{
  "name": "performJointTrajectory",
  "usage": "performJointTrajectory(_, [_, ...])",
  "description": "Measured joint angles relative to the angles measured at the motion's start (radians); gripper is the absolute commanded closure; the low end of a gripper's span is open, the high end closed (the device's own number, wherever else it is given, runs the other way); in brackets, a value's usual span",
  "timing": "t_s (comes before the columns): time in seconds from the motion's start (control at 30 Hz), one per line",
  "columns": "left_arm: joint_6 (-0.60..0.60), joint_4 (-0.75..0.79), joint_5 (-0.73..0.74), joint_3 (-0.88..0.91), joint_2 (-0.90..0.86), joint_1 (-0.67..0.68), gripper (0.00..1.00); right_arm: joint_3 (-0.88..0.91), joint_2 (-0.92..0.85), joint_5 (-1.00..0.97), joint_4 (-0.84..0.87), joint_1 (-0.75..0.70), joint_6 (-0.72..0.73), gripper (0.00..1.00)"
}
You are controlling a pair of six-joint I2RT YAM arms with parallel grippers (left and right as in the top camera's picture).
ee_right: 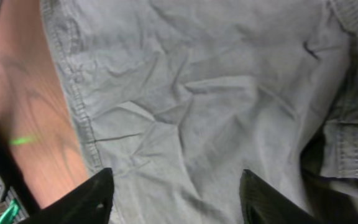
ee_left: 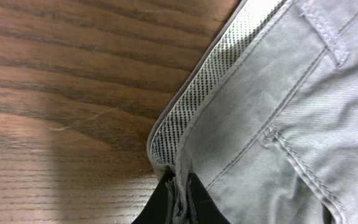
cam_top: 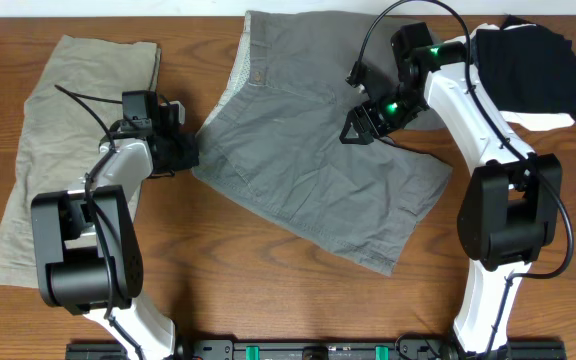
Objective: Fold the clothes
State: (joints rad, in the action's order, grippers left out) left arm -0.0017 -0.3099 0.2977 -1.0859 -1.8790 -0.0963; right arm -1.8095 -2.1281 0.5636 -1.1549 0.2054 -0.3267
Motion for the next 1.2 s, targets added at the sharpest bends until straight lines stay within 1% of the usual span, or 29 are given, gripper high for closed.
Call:
performJointTrajectory(0.03, [-0.002, -0.001, 0.001, 0.000, -0.002, 0.000, 0.94, 0.000, 0.000, 0.005, -0.007, 0.000, -0.002, 0.48])
performJointTrajectory(0.13, [-0.024, -0.014, 0.004, 0.000, -0.002, 0.000, 0.94, 0.000, 0.000, 0.015, -0.033, 0.000, 0.002, 0.55])
performJointTrajectory(0.27, [-0.093, -0.095, 0.004, -0.002, -0.001, -0.003, 0.94, 0.000, 0.000, 0.023, -0.057, 0.000, 0.030, 0.65])
performJointTrajectory(0.43, [-0.244, -0.283, 0.007, -0.002, 0.027, -0.034, 0.94, 0.000, 0.000, -0.004, -0.059, 0.000, 0.109, 0.63])
performJointTrajectory(0.53, [-0.339, -0.399, 0.006, -0.001, 0.050, -0.059, 0.95, 0.000, 0.000, -0.079, -0.040, 0.000, 0.207, 0.62])
performJointTrajectory(0.57, [-0.374, -0.435, 0.005, -0.001, 0.061, -0.068, 0.94, 0.000, 0.000, -0.114, -0.033, 0.002, 0.242, 0.61])
performJointTrajectory(0.6, [-0.404, -0.462, 0.004, -0.001, 0.070, -0.074, 0.94, 0.000, 0.000, -0.147, -0.027, 0.002, 0.277, 0.57])
performJointTrajectory(0.63, [-0.444, -0.484, 0.003, -0.001, 0.078, -0.079, 0.94, 0.000, 0.000, -0.179, -0.023, 0.003, 0.308, 0.54])
performJointTrajectory(0.7, [-0.535, -0.522, 0.002, -0.001, 0.088, -0.088, 0.94, 0.000, 0.000, -0.254, -0.014, 0.007, 0.366, 0.51])
performJointTrajectory(0.83, [-0.739, -0.575, 0.004, -0.001, 0.092, -0.100, 0.94, 0.000, 0.000, -0.376, 0.009, 0.020, 0.444, 0.48])
performJointTrajectory(0.97, [-0.837, -0.575, 0.002, -0.001, 0.092, -0.099, 0.94, 0.000, 0.000, -0.423, 0.034, 0.027, 0.477, 0.46])
performJointTrajectory(1.2, [-0.893, -0.601, -0.042, -0.001, 0.100, -0.098, 0.94, 0.000, 0.000, -0.428, 0.050, 0.027, 0.482, 0.46])
